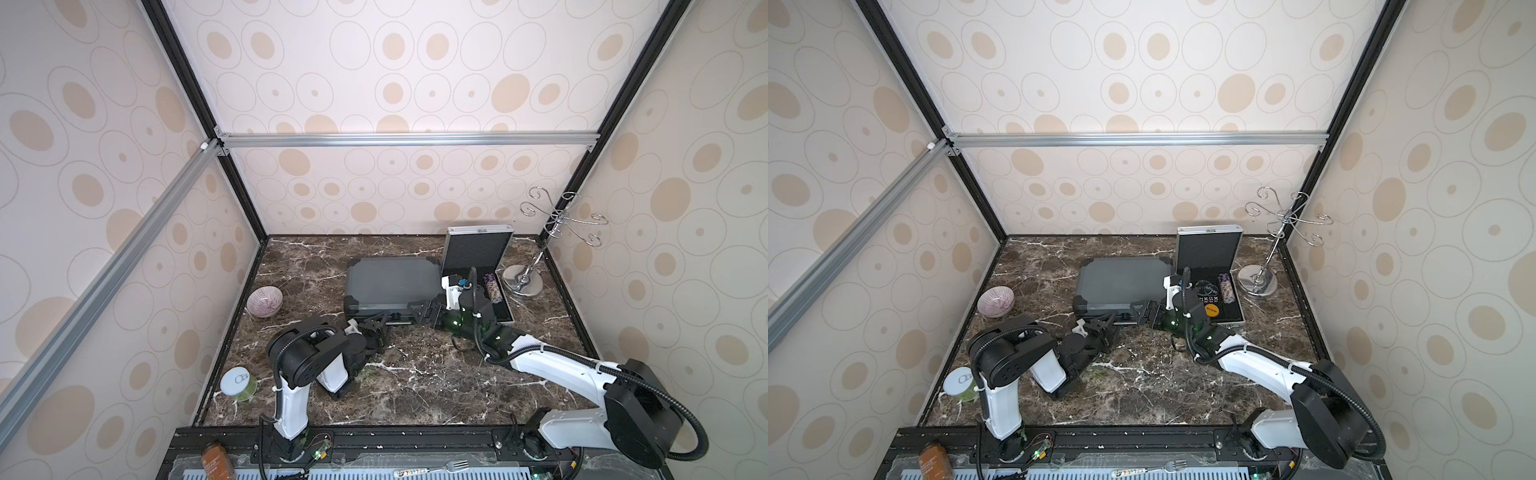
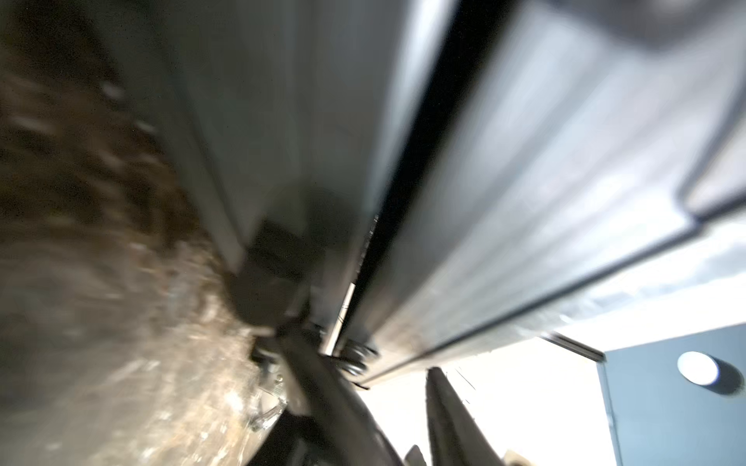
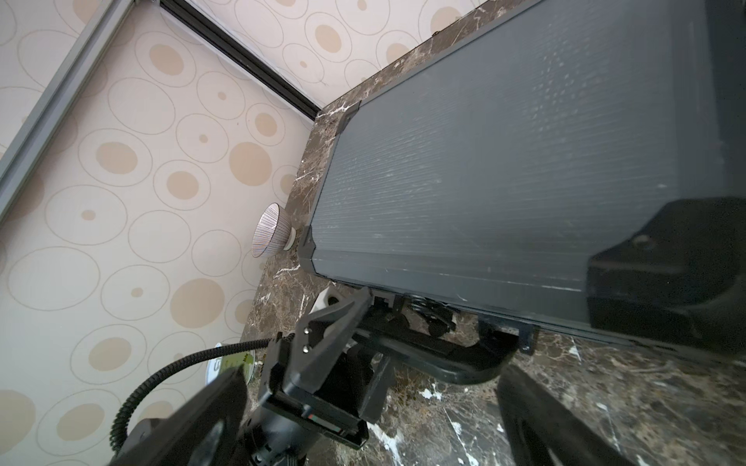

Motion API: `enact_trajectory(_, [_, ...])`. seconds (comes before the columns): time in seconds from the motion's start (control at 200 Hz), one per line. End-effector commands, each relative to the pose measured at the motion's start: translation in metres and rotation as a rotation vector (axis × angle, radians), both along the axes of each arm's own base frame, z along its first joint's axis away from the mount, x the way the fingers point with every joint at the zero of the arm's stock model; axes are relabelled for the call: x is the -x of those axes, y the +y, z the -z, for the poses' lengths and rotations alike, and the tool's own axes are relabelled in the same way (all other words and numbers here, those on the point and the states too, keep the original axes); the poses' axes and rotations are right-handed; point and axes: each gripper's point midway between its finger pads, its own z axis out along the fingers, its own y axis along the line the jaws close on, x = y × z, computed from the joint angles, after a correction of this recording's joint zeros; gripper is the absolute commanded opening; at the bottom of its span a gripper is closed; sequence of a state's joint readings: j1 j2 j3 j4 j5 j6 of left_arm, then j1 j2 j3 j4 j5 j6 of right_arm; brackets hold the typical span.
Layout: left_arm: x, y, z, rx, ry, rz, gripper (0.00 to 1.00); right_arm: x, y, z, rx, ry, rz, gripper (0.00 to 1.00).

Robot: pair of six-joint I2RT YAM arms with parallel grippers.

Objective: Open the poker set cases
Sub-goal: Place the poker set case at the center of the board.

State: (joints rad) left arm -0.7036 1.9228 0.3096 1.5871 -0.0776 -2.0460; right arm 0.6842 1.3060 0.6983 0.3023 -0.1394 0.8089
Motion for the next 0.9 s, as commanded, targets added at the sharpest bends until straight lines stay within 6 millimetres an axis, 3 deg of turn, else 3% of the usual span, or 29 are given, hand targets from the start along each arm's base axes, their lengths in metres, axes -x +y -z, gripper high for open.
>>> enact_trajectory(0.0, [0.005, -0.005, -0.064, 0.294, -0.118, 0.020, 0.51, -0.005, -0.004, -0.008, 0.023, -0.027, 0.020, 0.99])
enact_trajectory(0.355, [0.016, -0.005, -0.064, 0.284, -0.114, 0.033, 0.58, -0.010, -0.026, -0.005, 0.087, -0.032, 0.087, 0.98])
enact_trajectory(0.895, [0.033, 0.001, -0.077, 0.271, -0.148, 0.032, 0.60, -0.015, -0.028, 0.004, 0.098, -0.008, 0.098, 0.99])
